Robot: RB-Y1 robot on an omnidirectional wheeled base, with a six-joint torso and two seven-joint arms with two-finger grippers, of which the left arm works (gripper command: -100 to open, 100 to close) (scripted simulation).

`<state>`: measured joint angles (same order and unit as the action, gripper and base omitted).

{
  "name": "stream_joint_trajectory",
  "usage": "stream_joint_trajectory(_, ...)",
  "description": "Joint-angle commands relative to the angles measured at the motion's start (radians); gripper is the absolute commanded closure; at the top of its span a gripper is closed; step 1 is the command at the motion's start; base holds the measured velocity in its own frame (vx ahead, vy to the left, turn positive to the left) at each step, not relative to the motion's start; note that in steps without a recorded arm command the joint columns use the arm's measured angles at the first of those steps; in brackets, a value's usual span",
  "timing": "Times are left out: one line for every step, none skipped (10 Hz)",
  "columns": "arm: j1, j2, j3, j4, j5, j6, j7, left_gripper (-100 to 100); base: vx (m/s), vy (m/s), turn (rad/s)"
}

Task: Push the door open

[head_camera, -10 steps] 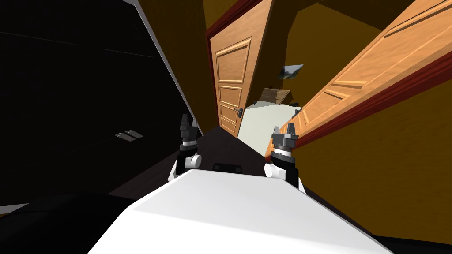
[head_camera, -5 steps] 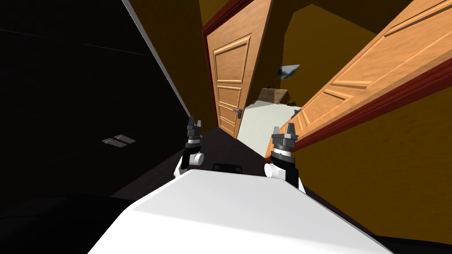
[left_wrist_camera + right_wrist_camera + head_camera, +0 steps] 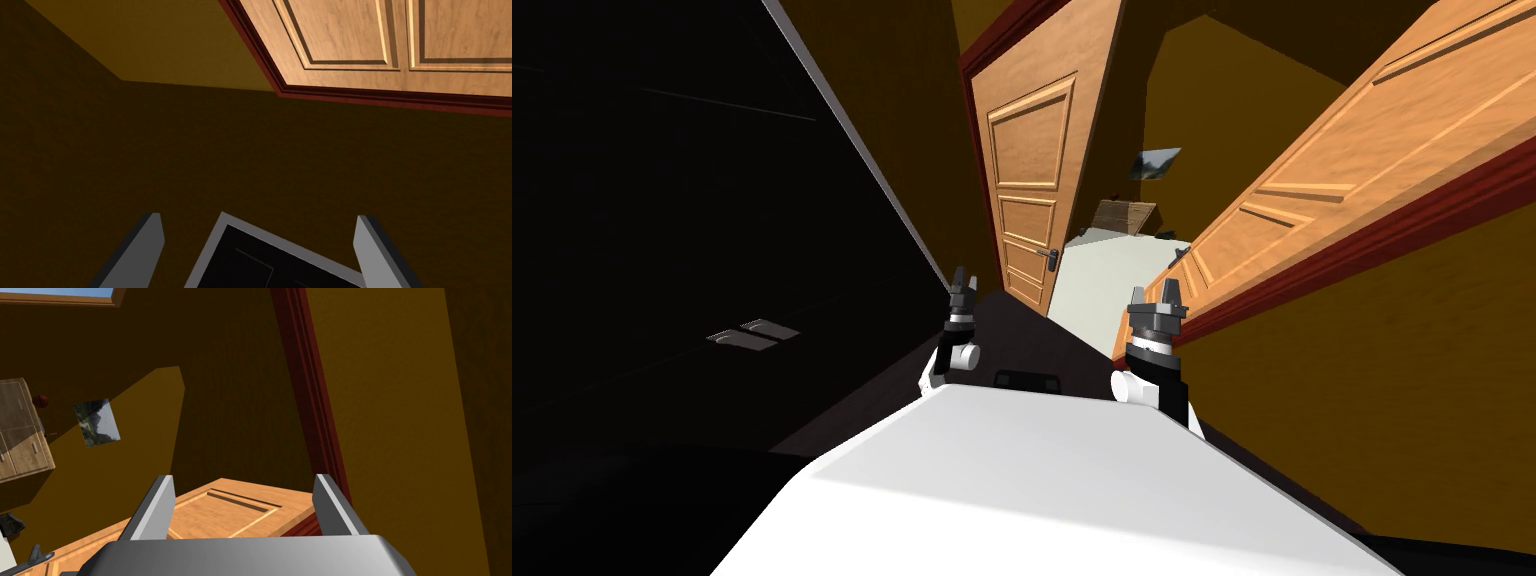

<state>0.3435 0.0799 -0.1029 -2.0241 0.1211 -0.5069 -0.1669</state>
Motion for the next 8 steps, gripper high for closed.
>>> stream_joint_trajectory(-0.032,0.001,-0.008,0.050,0.007,0.003,-0.002,-100,0.097,0.033,-0.072)
stream_joint_trajectory(-0.050,0.002,-0.013,0.079,0.012,0.006,-0.003,-100,0.102,0.031,-0.070)
stream_joint_trajectory(-0.067,0.002,-0.019,0.107,0.017,0.008,-0.003,-100,0.088,0.028,-0.069)
stream_joint_trajectory(-0.084,0.003,-0.024,0.135,0.022,0.011,-0.004,-100,0.085,0.034,-0.069)
stream_joint_trajectory(-0.101,0.004,-0.030,0.163,0.027,0.014,-0.005,-100,0.090,0.027,-0.076)
stream_joint_trajectory(-0.120,0.004,-0.036,0.193,0.033,0.017,-0.006,-100,0.090,0.020,-0.072)
stream_joint_trajectory(-0.138,0.004,-0.042,0.223,0.038,0.020,-0.006,-100,0.098,0.034,-0.090)
stream_joint_trajectory(-0.156,0.004,-0.048,0.253,0.044,0.022,-0.007,-100,0.101,0.048,-0.085)
